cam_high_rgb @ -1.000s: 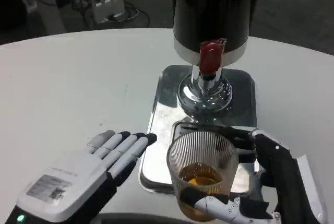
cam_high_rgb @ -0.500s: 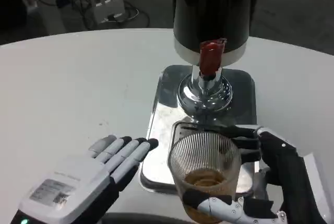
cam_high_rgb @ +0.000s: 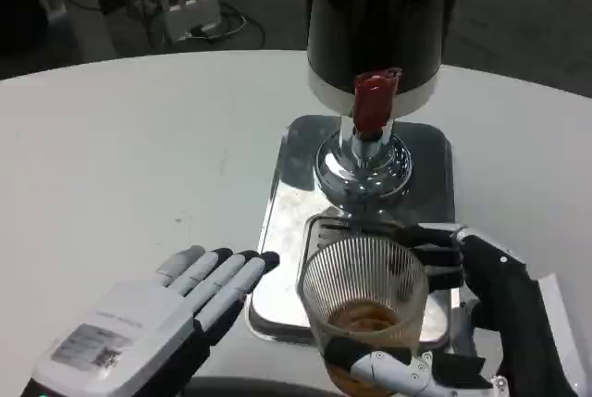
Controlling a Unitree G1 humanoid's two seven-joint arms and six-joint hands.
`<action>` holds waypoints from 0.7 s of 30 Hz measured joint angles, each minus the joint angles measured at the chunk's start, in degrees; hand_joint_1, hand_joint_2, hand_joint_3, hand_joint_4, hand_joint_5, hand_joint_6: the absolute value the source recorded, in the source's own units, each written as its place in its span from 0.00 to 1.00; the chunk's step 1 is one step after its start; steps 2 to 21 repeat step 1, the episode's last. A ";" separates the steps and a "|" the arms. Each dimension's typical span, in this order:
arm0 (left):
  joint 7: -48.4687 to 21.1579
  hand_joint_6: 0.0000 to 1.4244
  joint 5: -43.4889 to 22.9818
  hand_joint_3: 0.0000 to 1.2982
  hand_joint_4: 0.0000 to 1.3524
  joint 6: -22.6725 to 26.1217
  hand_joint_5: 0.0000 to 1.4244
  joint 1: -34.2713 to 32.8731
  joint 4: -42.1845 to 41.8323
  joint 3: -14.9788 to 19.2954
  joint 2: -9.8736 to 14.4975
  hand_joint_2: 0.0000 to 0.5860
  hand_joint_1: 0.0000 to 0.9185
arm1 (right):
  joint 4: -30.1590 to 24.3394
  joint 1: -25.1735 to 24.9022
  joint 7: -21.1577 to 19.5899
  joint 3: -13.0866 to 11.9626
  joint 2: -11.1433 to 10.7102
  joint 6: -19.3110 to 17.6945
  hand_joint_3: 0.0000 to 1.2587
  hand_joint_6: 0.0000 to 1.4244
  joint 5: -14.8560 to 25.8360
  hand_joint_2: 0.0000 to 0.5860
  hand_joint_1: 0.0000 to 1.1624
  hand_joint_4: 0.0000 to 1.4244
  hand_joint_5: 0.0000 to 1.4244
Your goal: Grasp the cup under the faucet to collect the drink, then remove the cup.
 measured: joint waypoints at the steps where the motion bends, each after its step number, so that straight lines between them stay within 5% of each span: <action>1: 0.00 0.00 0.00 0.00 0.00 0.00 0.00 0.04 0.00 0.00 0.00 0.13 0.00 | 0.00 0.00 0.00 -0.01 0.00 0.00 0.70 1.00 0.00 0.10 0.80 0.71 0.87; 21: 0.00 0.00 0.00 0.00 0.00 0.00 0.00 0.04 0.00 0.00 0.00 0.13 0.00 | 0.00 0.00 0.00 -0.01 0.00 0.00 0.70 1.00 0.00 0.10 0.80 0.71 0.87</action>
